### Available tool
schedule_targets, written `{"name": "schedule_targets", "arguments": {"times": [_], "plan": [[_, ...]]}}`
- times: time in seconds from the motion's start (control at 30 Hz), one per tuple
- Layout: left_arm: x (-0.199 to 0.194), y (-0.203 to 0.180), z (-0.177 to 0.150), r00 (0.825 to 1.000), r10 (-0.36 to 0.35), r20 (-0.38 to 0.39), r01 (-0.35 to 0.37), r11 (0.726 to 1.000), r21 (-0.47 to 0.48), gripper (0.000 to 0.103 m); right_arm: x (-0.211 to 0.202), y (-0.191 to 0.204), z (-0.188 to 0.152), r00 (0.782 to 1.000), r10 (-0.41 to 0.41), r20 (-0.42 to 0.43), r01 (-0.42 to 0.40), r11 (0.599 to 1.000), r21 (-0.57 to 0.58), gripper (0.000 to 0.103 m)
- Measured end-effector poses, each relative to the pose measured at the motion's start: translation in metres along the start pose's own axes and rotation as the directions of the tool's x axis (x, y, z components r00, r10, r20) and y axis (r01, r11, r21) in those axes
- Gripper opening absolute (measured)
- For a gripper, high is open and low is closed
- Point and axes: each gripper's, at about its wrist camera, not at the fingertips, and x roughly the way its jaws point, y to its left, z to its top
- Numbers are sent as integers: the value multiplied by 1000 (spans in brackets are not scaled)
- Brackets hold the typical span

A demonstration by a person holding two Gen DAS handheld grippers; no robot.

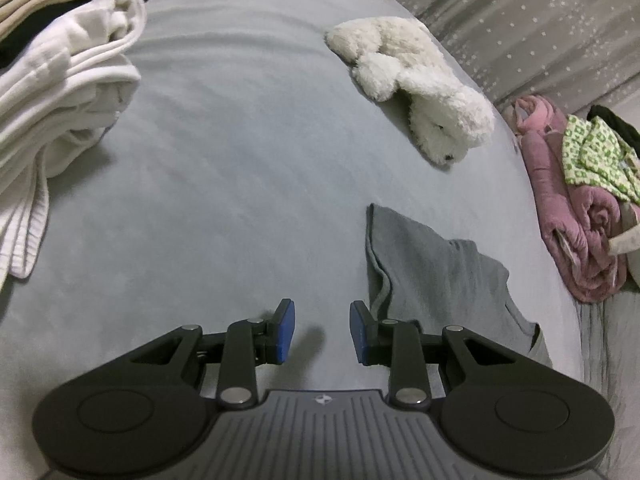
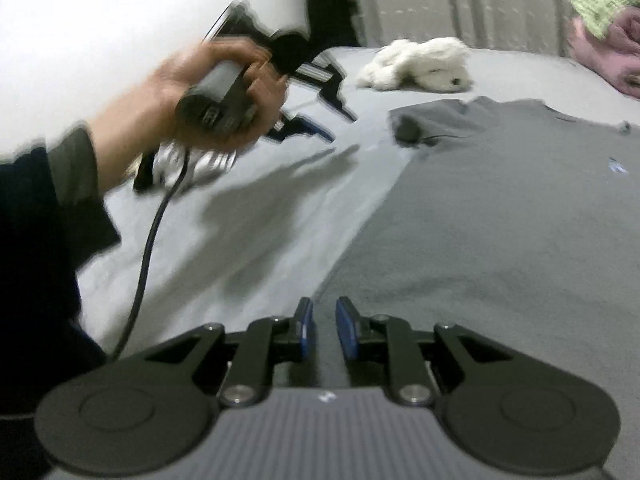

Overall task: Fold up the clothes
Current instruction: 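Pinch the shirt edge with the right gripper and smooth it flat, then open the right gripper and lift it above the shirt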

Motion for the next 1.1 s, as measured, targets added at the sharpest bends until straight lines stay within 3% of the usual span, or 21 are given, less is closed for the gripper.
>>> {"name": "schedule_targets", "arguments": {"times": [0.13, 0.27, 0.4, 0.5, 0.6, 0.73, 0.83, 0.9, 1.1], "plan": [[3, -12, -9, 1000, -16, -11, 16, 999, 42, 28, -9, -17, -5, 994, -114, -3, 114, 994, 6, 18], [8, -26, -21, 996, -78, -46, 81, 995, 60, 28, -13, -16, -21, 995, -93, -31, 93, 996, -3, 18], [9, -47, -39, 995, -83, -63, 92, 982, 164, 29, -27, -8, -25, 999, -34, -35, 32, 997, -66, 20], [11, -56, -51, 994, -74, -81, 89, 973, 214, 29, -43, -23, -18, 997, -82, 6, 82, 995, -63, 22], [15, -62, -60, 994, -49, -96, 72, 964, 255, 29, -59, -61, -11, 979, -205, 17, 204, 979, 15, 26], [21, -65, -69, 993, -11, -122, 46, 957, 288, 29, -76, -119, -16, 926, -374, -52, 378, 915, 145, 29], [24, -66, -73, 992, 10, -122, 29, 950, 311, 29, -87, -152, -29, 904, -415, -103, 427, 874, 230, 31], [23, -66, -73, 992, 13, -122, 26, 949, 313, 29, -96, -161, -32, 915, -392, -94, 402, 875, 270, 30], [23, -64, -72, 992, 12, -125, 28, 951, 308, 29, -97, -177, -28, 888, -448, -102, 458, 848, 267, 30]]}}
